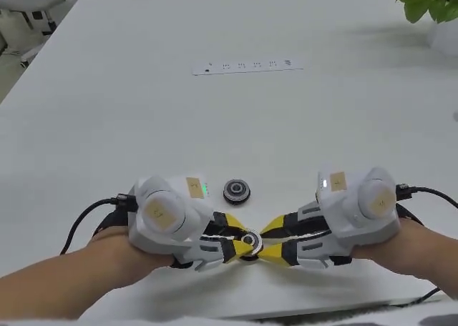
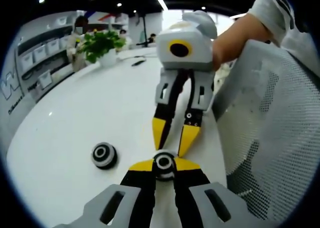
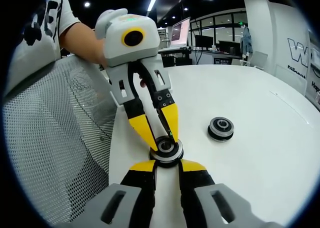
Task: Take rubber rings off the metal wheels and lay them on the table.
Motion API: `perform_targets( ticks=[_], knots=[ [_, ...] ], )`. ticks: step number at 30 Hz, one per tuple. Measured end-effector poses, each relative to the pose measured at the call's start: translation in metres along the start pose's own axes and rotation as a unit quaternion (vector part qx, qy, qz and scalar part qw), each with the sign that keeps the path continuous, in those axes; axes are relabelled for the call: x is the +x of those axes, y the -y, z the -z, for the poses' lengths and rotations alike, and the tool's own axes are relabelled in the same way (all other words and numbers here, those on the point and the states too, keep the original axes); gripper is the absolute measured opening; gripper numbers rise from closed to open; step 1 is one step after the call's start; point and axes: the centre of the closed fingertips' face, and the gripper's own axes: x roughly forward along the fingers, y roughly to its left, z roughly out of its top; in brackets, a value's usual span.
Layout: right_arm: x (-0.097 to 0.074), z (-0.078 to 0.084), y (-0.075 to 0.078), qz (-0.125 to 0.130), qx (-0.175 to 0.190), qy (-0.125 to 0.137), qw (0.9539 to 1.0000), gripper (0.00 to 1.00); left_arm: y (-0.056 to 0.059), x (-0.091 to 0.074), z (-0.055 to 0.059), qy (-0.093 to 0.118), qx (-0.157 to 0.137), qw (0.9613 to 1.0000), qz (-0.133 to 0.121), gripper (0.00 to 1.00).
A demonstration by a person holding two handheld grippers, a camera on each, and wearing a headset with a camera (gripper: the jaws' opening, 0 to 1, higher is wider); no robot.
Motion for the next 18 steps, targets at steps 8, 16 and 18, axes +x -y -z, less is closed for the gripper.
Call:
perform_targets(
  ticks=[8, 16, 18],
  knots=[
    [-0.001, 0.002, 0.001, 0.003, 0.005, -0.007, 1.0000, 0.11, 0.000, 0.000, 0.000, 0.000, 0.000, 1.0000, -0.001, 0.13],
    [0.001, 0.008, 0.011, 0.022, 0.022, -0.020, 0.9993, 0.00, 0.000, 0.001, 0.000, 0.000, 0.002, 1.0000, -0.001, 0.13],
    [0.001, 0.007, 0.012, 0.023, 0.026, -0.020, 0.9992, 0.00, 0.000, 0.001, 0.000, 0.000, 0.002, 1.0000, -0.001, 0.13]
  ],
)
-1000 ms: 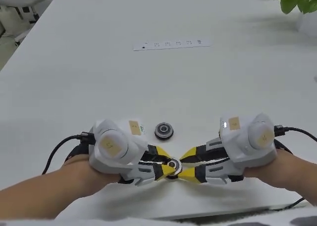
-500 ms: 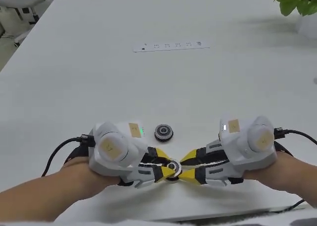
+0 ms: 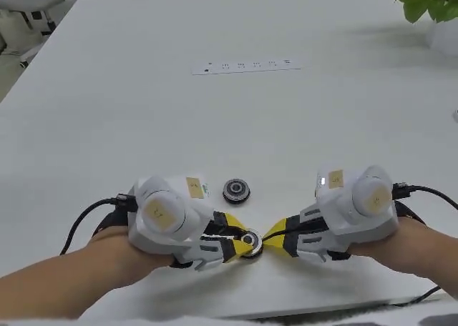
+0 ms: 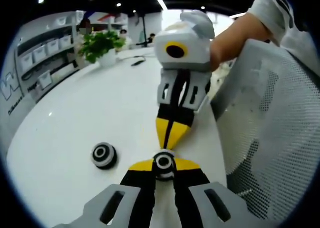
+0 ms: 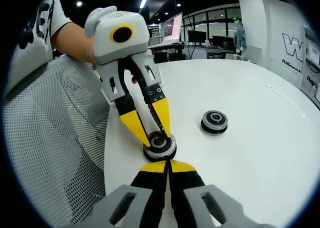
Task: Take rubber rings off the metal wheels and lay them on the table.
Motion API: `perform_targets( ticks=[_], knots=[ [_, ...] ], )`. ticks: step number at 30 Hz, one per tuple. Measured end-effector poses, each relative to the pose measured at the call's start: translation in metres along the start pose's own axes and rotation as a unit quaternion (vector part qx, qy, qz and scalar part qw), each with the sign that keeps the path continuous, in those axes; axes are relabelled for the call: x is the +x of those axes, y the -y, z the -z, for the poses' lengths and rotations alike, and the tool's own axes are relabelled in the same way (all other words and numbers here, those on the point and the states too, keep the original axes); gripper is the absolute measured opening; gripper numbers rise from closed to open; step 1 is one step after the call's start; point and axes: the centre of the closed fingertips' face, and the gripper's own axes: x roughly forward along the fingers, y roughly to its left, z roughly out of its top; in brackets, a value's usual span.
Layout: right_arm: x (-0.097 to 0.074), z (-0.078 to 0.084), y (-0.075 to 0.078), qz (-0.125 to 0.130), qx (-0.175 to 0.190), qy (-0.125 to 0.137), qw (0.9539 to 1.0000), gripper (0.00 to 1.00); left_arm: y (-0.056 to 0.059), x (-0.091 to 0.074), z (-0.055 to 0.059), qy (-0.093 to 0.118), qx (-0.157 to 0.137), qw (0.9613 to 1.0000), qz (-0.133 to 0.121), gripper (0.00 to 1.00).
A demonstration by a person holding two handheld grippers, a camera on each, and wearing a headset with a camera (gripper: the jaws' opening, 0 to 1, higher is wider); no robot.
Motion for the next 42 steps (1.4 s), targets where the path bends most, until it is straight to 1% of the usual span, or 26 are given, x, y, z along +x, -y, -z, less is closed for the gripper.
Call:
perform_targets(
  ticks=[4, 7, 9, 11, 12, 13, 14, 15, 18, 21, 23, 25, 27, 29, 37, 42],
  knots=[
    [-0.001, -0.002, -0.002, -0.005, 0.005, 0.008, 0.9999, 0.01, 0.000, 0.000, 0.000, 0.001, 0.001, 1.0000, 0.000, 0.13],
    [-0.003, -0.003, -0.005, -0.007, -0.004, 0.010, 0.9999, 0.10, 0.000, 0.000, 0.000, 0.002, 0.002, 1.0000, 0.001, 0.13],
    [-0.003, -0.005, -0.010, -0.020, -0.003, 0.017, 0.9997, 0.16, 0.000, 0.000, 0.000, 0.002, 0.002, 1.0000, 0.001, 0.13],
    [-0.002, -0.008, -0.016, -0.031, -0.005, 0.020, 0.9993, 0.19, 0.000, 0.000, 0.000, 0.002, 0.002, 1.0000, 0.001, 0.13],
    [-0.001, -0.009, -0.016, -0.031, -0.007, 0.019, 0.9993, 0.20, 0.000, 0.000, 0.000, 0.002, 0.001, 1.0000, 0.001, 0.13],
    [0.000, -0.009, -0.016, -0.026, -0.011, 0.014, 0.9995, 0.20, 0.000, 0.000, 0.000, 0.002, 0.001, 1.0000, 0.001, 0.13],
    [0.000, -0.009, -0.014, -0.023, -0.018, 0.013, 0.9995, 0.20, 0.000, -0.001, 0.000, 0.002, 0.002, 1.0000, 0.001, 0.13],
    [0.001, -0.010, -0.013, -0.016, -0.017, 0.015, 0.9996, 0.20, 0.000, -0.001, 0.000, 0.002, 0.002, 1.0000, 0.001, 0.13],
    [0.003, -0.013, -0.012, -0.011, -0.011, 0.021, 0.9997, 0.29, 0.000, -0.001, 0.000, 0.002, 0.002, 1.0000, 0.000, 0.13],
    [0.007, -0.016, -0.012, -0.007, -0.017, 0.020, 0.9996, 0.34, 0.000, -0.001, 0.000, 0.002, 0.001, 1.0000, -0.001, 0.13],
    [0.009, -0.018, -0.012, -0.001, -0.012, 0.021, 0.9997, 0.36, 0.000, -0.001, 0.000, 0.001, 0.001, 1.0000, -0.001, 0.13],
    [0.011, -0.019, -0.011, 0.005, -0.014, 0.020, 0.9997, 0.34, 0.000, -0.001, -0.001, 0.001, 0.001, 1.0000, -0.002, 0.13],
    [0.012, -0.018, -0.011, 0.006, -0.013, 0.016, 0.9998, 0.29, 0.000, 0.000, -0.001, 0.001, 0.001, 1.0000, -0.002, 0.13],
    [0.012, -0.017, -0.013, 0.001, -0.007, 0.014, 0.9999, 0.27, -0.001, 0.000, -0.001, 0.001, 0.001, 1.0000, -0.002, 0.13],
    [0.006, -0.015, -0.016, 0.000, -0.016, 0.011, 0.9998, 0.24, 0.000, -0.001, -0.001, 0.001, 0.000, 1.0000, -0.003, 0.13],
    [0.003, -0.012, -0.014, -0.001, -0.013, 0.010, 0.9999, 0.21, -0.001, -0.001, 0.000, 0.001, 0.000, 1.0000, -0.003, 0.13]
  ],
)
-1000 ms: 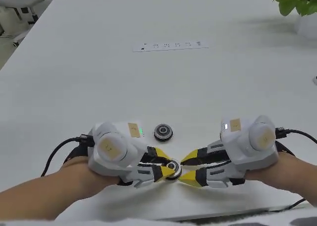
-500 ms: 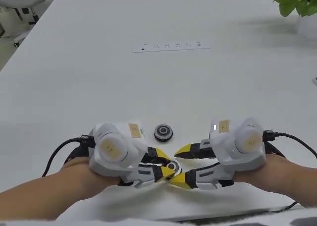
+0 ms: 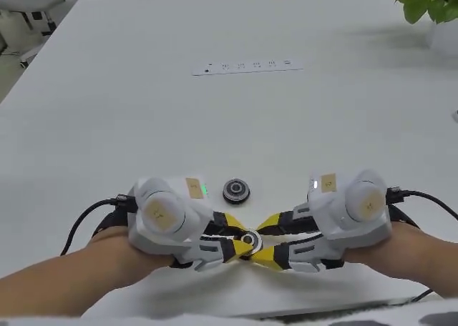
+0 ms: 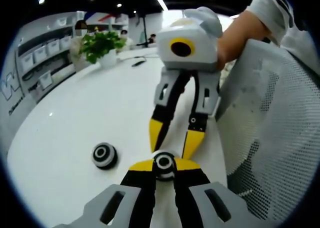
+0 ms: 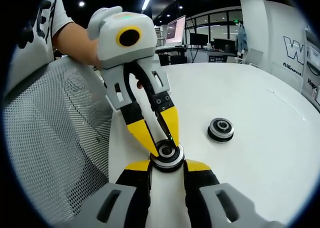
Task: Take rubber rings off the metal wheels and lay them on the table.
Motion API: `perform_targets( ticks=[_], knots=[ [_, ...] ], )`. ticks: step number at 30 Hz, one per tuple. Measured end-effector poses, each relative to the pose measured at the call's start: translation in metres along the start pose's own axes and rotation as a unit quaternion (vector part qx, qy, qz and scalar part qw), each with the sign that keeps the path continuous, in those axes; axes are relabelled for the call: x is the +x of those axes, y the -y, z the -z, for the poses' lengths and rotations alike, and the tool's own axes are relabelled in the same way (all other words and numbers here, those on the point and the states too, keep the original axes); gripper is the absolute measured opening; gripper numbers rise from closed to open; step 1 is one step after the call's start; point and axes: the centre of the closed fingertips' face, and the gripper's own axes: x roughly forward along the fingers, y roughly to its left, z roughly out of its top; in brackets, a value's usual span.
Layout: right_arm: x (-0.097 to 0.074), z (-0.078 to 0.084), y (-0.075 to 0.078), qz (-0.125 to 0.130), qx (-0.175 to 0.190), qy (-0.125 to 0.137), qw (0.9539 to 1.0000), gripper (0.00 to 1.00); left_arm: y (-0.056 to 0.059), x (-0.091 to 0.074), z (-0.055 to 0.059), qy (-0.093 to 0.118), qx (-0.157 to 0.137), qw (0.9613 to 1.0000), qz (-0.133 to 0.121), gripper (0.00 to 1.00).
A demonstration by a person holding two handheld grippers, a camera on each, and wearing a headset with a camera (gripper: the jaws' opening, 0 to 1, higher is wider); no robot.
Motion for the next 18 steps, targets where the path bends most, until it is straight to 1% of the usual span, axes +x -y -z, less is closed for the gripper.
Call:
perform_targets(
  ticks=[15, 18],
  knots=[
    [-0.0040, 0.0047, 0.0022, -0.001, 0.006, -0.005, 1.0000, 0.16, 0.0006, -0.0001, -0.0002, 0.000, -0.001, 1.0000, -0.001, 0.13],
    [-0.0046, 0.0056, 0.0025, 0.001, 0.001, -0.008, 1.0000, 0.13, 0.0006, -0.0002, -0.0001, 0.000, -0.002, 1.0000, -0.001, 0.13]
  ],
)
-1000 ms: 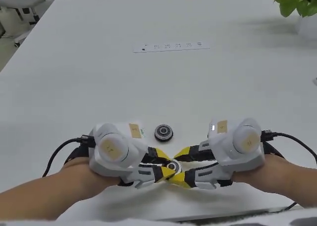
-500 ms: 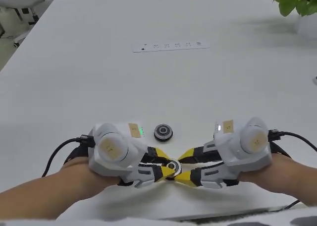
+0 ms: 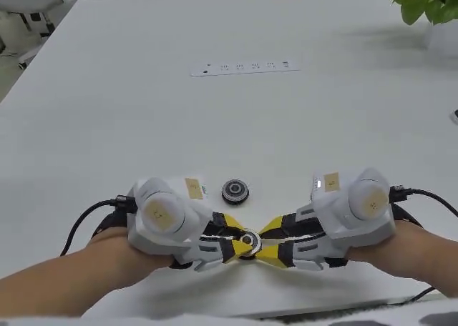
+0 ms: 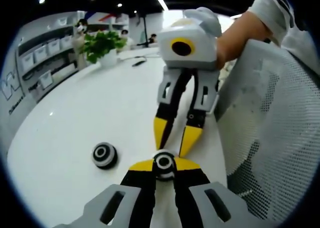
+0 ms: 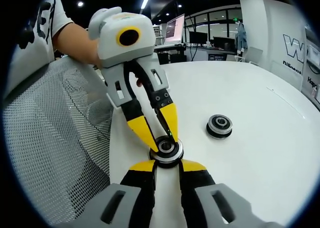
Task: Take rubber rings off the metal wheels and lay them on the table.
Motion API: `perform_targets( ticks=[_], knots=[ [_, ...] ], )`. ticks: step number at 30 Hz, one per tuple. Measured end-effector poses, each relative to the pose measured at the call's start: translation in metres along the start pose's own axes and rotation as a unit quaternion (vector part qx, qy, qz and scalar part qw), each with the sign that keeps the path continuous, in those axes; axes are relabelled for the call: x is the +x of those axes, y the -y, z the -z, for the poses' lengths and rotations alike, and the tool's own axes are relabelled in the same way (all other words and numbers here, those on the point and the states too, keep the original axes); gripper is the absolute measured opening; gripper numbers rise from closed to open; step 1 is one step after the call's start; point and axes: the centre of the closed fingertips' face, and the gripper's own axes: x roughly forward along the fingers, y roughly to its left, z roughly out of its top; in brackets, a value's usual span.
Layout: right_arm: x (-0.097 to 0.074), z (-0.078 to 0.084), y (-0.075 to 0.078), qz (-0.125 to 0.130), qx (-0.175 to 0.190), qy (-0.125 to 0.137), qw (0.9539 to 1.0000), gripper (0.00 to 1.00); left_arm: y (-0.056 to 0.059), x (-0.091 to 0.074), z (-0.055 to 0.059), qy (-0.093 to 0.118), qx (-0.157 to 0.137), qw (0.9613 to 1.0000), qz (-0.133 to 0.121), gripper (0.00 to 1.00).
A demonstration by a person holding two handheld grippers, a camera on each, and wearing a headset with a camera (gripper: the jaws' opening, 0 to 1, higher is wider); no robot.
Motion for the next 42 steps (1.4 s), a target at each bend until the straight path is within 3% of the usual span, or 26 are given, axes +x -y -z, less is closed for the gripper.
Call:
perform_targets(
  ticks=[8, 11, 17, 26, 35, 42],
  knots=[
    [-0.0005, -0.0008, -0.0007, 0.001, 0.003, -0.001, 1.0000, 0.11, -0.0004, -0.0003, 0.0003, -0.001, -0.001, 1.0000, -0.001, 0.13],
    [-0.0023, 0.0029, 0.0058, 0.017, 0.028, -0.001, 0.9995, 0.04, -0.0005, -0.0004, 0.0004, -0.001, -0.001, 1.0000, -0.001, 0.13],
    [-0.0022, 0.0045, 0.0032, 0.011, 0.040, -0.004, 0.9991, 0.04, -0.0008, -0.0002, 0.0005, 0.000, -0.003, 1.0000, -0.002, 0.13],
    [-0.0024, 0.0049, 0.0014, 0.008, 0.093, -0.011, 0.9956, 0.02, -0.0008, 0.0001, 0.0004, -0.002, -0.003, 1.0000, -0.003, 0.13],
    [-0.0022, 0.0055, 0.0046, 0.015, 0.111, -0.014, 0.9936, 0.00, -0.0012, 0.0004, 0.0003, -0.008, 0.001, 0.9999, -0.007, 0.13],
    [-0.0047, 0.0047, 0.0068, 0.010, 0.162, 0.002, 0.9867, 0.00, -0.0020, 0.0005, 0.0006, -0.008, 0.000, 0.9999, -0.007, 0.12]
  ],
)
